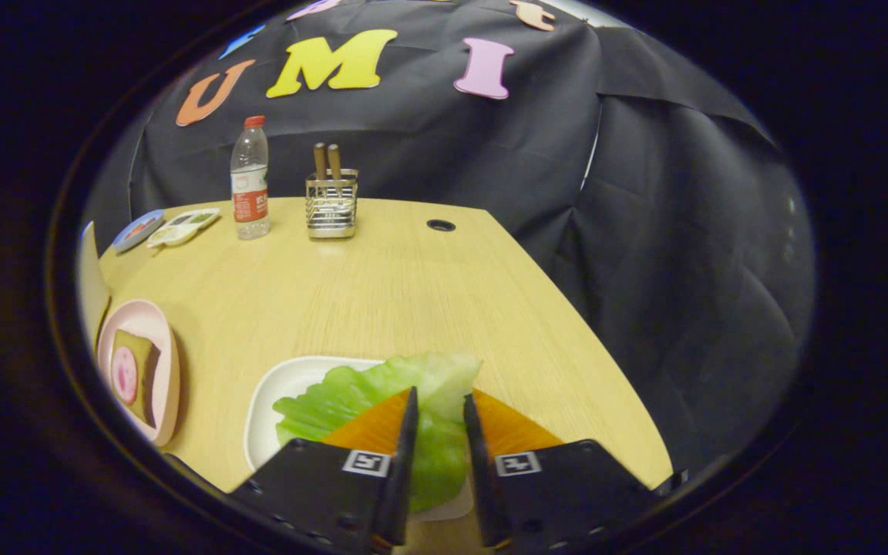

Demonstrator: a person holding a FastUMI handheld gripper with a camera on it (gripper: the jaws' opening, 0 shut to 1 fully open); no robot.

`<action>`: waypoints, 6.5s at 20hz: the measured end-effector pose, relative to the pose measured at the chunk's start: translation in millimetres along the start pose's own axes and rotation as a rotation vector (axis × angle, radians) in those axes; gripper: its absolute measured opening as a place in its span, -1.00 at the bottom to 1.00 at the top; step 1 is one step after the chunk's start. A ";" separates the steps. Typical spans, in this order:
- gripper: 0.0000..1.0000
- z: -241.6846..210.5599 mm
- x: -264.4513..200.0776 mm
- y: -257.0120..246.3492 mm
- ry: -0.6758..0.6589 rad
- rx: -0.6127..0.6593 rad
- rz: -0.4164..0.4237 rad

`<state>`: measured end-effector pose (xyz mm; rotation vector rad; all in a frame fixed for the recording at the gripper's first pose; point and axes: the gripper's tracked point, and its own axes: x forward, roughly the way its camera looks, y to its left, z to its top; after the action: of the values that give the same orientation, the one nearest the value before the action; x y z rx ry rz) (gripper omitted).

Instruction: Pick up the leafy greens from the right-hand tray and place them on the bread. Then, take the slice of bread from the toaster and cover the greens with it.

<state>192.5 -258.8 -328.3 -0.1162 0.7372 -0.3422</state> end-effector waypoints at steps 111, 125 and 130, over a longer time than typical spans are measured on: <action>0.37 122.4 -256.1 491.8 -0.056 -0.067 0.478; -0.77 157.4 -313.6 488.7 -0.059 -0.065 0.489; -0.77 188.3 -358.0 460.9 -0.136 -0.047 0.505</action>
<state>195.5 294.4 -63.7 0.0053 0.6155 0.1638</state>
